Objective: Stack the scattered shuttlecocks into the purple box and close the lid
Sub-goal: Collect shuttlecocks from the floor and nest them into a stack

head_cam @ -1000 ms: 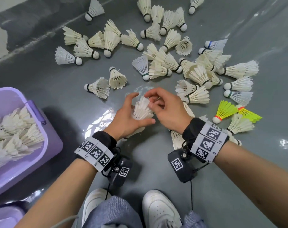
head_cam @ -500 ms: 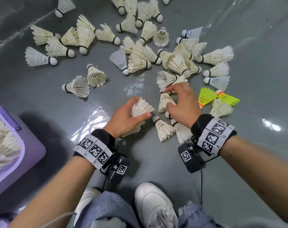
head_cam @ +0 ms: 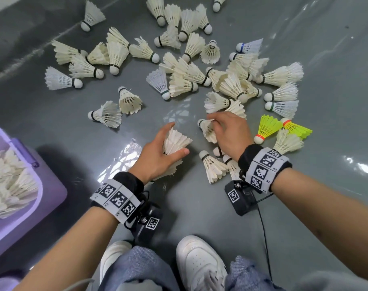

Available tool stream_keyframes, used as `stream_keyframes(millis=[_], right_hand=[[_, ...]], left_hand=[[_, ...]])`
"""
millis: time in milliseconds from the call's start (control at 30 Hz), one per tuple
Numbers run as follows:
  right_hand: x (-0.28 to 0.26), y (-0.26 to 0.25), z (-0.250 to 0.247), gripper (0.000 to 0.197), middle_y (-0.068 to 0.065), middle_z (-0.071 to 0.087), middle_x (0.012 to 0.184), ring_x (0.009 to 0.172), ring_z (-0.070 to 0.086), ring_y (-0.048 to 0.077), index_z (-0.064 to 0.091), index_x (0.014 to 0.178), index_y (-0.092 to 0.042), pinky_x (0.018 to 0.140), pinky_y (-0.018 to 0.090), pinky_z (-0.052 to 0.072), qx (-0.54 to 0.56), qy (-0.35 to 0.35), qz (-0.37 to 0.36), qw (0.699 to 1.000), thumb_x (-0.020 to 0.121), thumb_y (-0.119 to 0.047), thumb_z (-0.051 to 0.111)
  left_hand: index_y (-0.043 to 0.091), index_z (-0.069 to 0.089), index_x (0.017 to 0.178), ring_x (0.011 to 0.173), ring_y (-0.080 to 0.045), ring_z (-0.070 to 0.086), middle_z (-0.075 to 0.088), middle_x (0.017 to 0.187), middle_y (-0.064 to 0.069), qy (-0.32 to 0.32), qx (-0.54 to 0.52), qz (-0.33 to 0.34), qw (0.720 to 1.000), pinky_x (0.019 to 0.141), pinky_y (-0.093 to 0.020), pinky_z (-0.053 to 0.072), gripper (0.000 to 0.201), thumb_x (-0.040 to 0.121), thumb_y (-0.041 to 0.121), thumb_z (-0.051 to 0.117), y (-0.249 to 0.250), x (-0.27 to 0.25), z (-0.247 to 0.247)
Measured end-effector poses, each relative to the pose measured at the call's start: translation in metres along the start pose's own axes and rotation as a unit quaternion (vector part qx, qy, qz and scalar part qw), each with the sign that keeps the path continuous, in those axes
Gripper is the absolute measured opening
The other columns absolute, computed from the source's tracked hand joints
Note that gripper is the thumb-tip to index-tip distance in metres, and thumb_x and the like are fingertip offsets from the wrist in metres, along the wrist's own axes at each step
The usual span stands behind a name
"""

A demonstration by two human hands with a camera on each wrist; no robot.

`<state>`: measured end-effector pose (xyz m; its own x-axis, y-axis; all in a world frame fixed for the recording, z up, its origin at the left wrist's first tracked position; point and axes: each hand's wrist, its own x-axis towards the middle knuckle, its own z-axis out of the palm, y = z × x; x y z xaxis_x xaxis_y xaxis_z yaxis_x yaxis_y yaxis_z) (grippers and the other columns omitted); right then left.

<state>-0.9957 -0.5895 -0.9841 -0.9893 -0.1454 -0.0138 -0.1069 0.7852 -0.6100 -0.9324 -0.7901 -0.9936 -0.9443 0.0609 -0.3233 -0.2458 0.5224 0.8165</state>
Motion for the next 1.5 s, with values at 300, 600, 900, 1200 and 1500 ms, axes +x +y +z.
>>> stream_keyframes(millis=[300,600,900,1200,1500], right_hand=[[0.006,-0.05,0.005,0.023,0.002,0.068,0.095,0.086,0.058,0.015,0.067,0.11,-0.014,0.079,0.023,0.043,0.121,-0.045,0.042,0.991,0.092,-0.016,0.053],[-0.006,-0.053,0.009,0.028,0.005,0.07,0.104,0.099,0.062,0.022,0.068,0.113,-0.015,0.094,0.035,0.046,0.133,-0.148,0.046,0.979,0.089,-0.012,0.055],[-0.013,-0.045,0.003,0.029,0.005,0.056,0.103,0.098,0.053,0.014,0.068,0.115,-0.021,0.094,0.023,0.037,0.09,-0.157,0.039,0.983,0.097,-0.028,0.046],[-0.023,-0.018,-0.022,0.037,0.001,0.054,0.115,0.105,0.054,0.013,0.058,0.124,-0.022,0.087,0.02,0.036,0.013,-0.248,0.073,0.966,0.087,-0.019,0.057],[-0.043,-0.007,-0.014,0.055,0.009,0.035,0.137,0.129,0.03,0.028,0.046,0.13,-0.014,0.105,0.029,0.029,-0.088,-0.34,0.053,0.935,0.076,-0.012,0.06]], left_hand=[[0.029,0.04,0.133,0.094,-0.012,0.058,0.059,0.105,0.008,0.017,-0.027,-0.003,1.0,0.069,-0.009,0.04,0.067,0.077,0.041,0.075,-0.006,-0.001,-0.002],[0.029,0.042,0.127,0.084,-0.004,0.059,0.061,0.098,0.011,0.008,-0.028,0.014,0.999,0.068,-0.004,0.041,0.078,0.063,0.034,0.086,-0.007,0.001,0.0],[0.024,0.056,0.117,0.088,-0.011,0.062,0.066,0.096,0.008,0.011,-0.039,0.03,0.999,0.074,-0.01,0.044,0.061,0.065,0.03,0.086,-0.003,0.001,0.009],[0.031,0.05,0.112,0.087,-0.007,0.058,0.06,0.093,0.016,0.01,-0.021,0.011,1.0,0.067,-0.002,0.039,0.056,0.068,0.033,0.083,0.003,0.005,0.013],[0.029,0.052,0.117,0.091,-0.007,0.059,0.062,0.097,0.016,-0.024,-0.005,0.018,1.0,0.071,-0.003,0.039,0.059,0.067,0.033,0.084,0.008,0.001,0.021]])
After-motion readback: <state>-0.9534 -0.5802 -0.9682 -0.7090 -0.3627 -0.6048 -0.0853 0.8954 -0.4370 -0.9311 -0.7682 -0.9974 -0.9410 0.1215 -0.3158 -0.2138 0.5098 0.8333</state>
